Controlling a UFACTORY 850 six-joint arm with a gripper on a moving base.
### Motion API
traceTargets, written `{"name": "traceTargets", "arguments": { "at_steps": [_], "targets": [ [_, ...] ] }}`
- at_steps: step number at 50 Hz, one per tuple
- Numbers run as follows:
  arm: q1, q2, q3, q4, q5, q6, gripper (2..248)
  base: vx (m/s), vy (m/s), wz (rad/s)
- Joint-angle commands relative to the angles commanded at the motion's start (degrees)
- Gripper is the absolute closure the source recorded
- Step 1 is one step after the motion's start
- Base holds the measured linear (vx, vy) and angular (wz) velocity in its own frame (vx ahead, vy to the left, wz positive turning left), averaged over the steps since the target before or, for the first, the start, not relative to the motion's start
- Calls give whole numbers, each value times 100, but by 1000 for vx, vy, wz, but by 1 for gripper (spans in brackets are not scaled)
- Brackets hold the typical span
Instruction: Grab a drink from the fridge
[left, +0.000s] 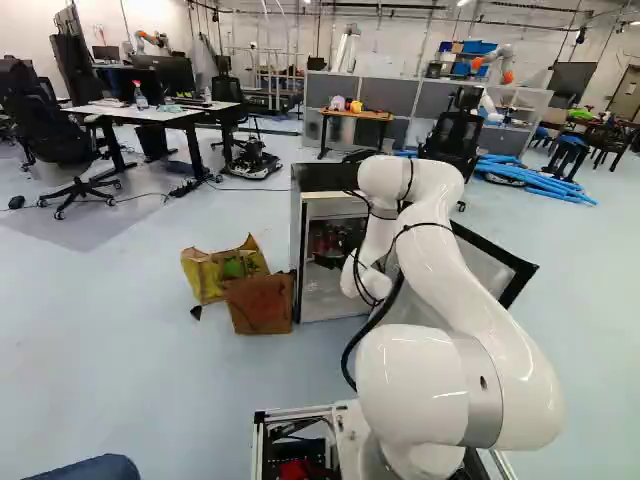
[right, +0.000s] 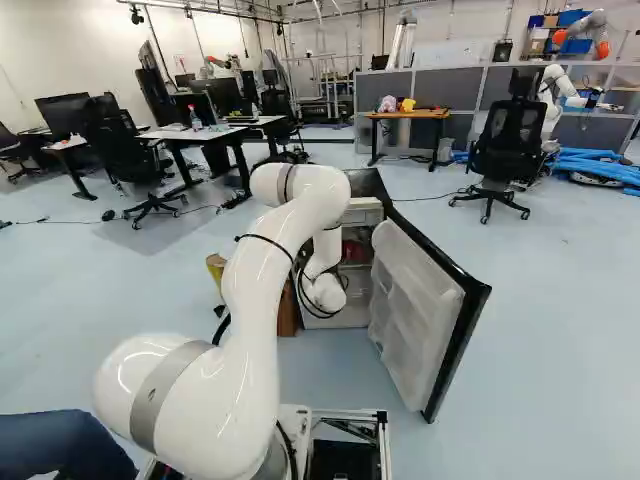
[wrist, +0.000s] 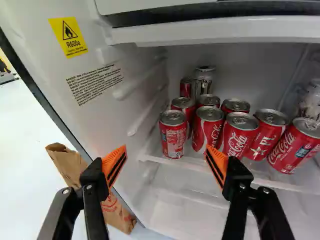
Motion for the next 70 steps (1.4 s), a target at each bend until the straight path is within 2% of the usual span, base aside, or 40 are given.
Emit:
{"name": "traceTargets", "arguments": {
  "at_steps": [18,52,70],
  "targets": [
    [5,-24,-49,0,-14,0,34,0,0,0],
    [89,-268,-550,0,-207,0,34,0,0,0],
    [89,-268,-550,0,-289,0,36,0,0,0]
  ]
}}
